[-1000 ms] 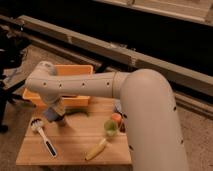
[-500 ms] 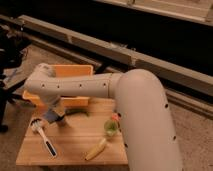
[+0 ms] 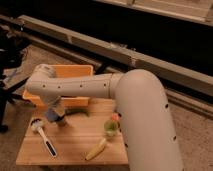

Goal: Place sponge in metal cup

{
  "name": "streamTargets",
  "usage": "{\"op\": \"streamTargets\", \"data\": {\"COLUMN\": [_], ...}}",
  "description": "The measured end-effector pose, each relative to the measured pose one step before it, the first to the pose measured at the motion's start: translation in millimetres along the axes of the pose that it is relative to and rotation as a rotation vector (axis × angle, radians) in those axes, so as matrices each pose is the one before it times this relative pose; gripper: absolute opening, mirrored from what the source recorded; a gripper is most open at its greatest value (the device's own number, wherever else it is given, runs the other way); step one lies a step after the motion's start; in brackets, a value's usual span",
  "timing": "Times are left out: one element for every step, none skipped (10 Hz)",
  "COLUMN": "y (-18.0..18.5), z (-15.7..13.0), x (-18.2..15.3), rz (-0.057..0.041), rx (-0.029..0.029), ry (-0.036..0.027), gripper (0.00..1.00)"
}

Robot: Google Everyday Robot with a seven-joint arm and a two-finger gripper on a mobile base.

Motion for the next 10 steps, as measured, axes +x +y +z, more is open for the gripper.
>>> {"op": "streamTargets", "data": {"y": [1.22, 1.9, 1.89, 2.74, 4.01, 7.61, 8.75, 6.07, 2.41, -1.25], "z": [-0.27, -1.16, -1.14, -2.49, -5.2, -11.33, -11.42, -8.55, -3.08, -0.21], "x": [1.15, 1.5, 1.43, 1.86, 2.81, 5.01, 4.35, 4.62, 0.65, -2.06], "rz": [0.00352, 0.00428, 0.00334, 0.00273, 0.00131, 0.002, -0.0014, -0.00226, -0.00145, -0.0038], "rx": [0.00111, 0.00162, 0.00188, 0.00526, 0.01077, 0.02452, 0.02712, 0.02384, 0.0073, 0.00076], "ry": [-0.00258, -0.00454, -0.004, -0.00614, -0.00876, -0.01093, -0.00719, 0.00082, -0.00155, -0.00093], "gripper": [0.8, 0.8, 0.8, 0.8, 0.8, 0.8, 0.8, 0.8, 0.8, 0.8]}}
